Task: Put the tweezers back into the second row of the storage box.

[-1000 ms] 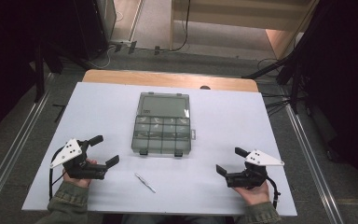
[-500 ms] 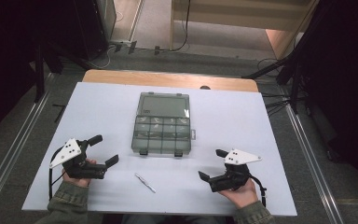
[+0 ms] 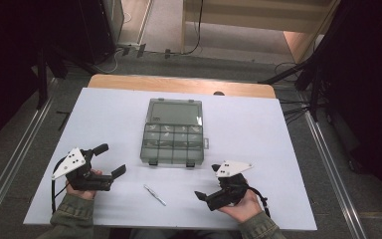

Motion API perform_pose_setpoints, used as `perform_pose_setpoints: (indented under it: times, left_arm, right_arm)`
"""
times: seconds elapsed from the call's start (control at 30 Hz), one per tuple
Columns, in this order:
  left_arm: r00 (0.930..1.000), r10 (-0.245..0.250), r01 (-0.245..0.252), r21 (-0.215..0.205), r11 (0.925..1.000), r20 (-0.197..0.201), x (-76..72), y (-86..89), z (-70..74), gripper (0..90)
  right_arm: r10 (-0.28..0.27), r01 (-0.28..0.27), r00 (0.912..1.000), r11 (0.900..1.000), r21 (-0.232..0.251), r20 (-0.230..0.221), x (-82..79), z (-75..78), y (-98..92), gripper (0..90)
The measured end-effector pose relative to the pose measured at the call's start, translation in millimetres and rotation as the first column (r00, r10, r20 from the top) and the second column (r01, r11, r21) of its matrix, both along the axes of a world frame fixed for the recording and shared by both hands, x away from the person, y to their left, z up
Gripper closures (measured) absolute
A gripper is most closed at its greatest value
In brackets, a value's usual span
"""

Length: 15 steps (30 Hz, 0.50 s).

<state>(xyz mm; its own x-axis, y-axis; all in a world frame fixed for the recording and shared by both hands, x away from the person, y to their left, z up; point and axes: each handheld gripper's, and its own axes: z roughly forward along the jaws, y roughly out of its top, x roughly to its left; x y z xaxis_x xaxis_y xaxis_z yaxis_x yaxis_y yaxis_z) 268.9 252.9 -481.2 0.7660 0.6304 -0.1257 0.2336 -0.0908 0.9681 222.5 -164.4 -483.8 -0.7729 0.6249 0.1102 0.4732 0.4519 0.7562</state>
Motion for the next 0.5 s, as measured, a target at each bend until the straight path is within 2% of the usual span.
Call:
perform_pose_setpoints:
  times: [0.13,0.4,0.5]
  left_arm:
    - [1.0,0.001,-0.001,-0.002,1.0,0.001,-0.1,0.4,0.3,0.0]
    - [1.0,-0.002,0.002,0.0,1.0,0.0,0.2,0.3,0.1,0.0]
    - [1.0,-0.002,0.002,-0.001,1.0,0.002,0.4,0.4,0.1,0.0]
  right_arm:
    - [0.029,-0.03,0.9993,0.998,-0.057,-0.025,-0.2,-1.1,11.8,0.0]
    - [0.066,-0.071,0.9964,0.992,-0.106,-0.053,2.1,-0.8,33.3,0.0]
    - [0.058,-0.067,0.9961,0.988,-0.142,-0.067,5.3,-1.1,41.9,0.0]
